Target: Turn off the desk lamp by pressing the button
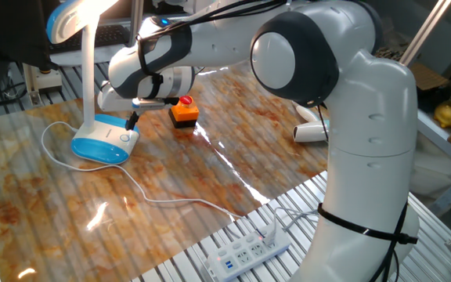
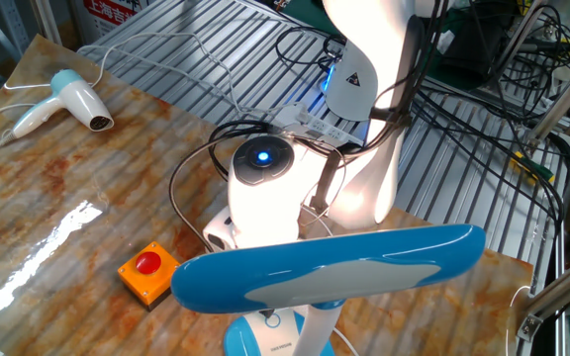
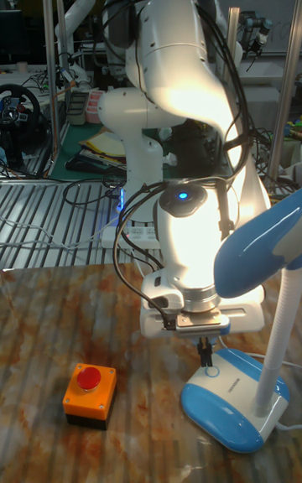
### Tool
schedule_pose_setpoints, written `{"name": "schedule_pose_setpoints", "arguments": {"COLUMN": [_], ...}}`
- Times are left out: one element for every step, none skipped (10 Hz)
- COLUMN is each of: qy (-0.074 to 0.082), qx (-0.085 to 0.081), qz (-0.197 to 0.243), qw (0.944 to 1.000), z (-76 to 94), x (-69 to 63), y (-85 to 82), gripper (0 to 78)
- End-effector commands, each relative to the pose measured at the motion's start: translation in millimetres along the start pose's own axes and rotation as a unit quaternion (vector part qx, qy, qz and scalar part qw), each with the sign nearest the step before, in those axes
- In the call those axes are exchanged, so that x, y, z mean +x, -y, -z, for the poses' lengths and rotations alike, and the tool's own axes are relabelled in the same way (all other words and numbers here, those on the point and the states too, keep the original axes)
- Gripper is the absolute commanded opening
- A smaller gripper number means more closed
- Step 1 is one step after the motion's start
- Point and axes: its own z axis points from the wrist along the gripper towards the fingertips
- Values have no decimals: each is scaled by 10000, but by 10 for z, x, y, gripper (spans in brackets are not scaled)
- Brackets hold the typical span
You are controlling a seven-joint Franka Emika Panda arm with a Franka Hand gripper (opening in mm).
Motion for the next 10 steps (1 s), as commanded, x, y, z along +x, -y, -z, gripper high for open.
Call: {"name": "schedule_pose_setpoints", "arguments": {"qy": [87, 79, 75, 68, 70, 70, 67, 58, 57, 54], "qx": [-97, -97, -97, -101, -105, -107, -107, -106, -106, -104], "qz": [2, 3, 4, 7, 4, -1, -1, 4, 4, 8], "qw": [9999, 9999, 9999, 9999, 9999, 9999, 9999, 9999, 9999, 9999], "z": [-124, -147, -148, -158, -158, -158, -164, -175, -177, -185], "x": [-11, 6, 6, 5, 5, 5, 4, 6, 7, 22], "y": [-50, -55, -55, -56, -57, -57, -58, -59, -59, -62], "gripper": [0, 0, 0, 0, 0, 0, 0, 0, 0, 0]}}
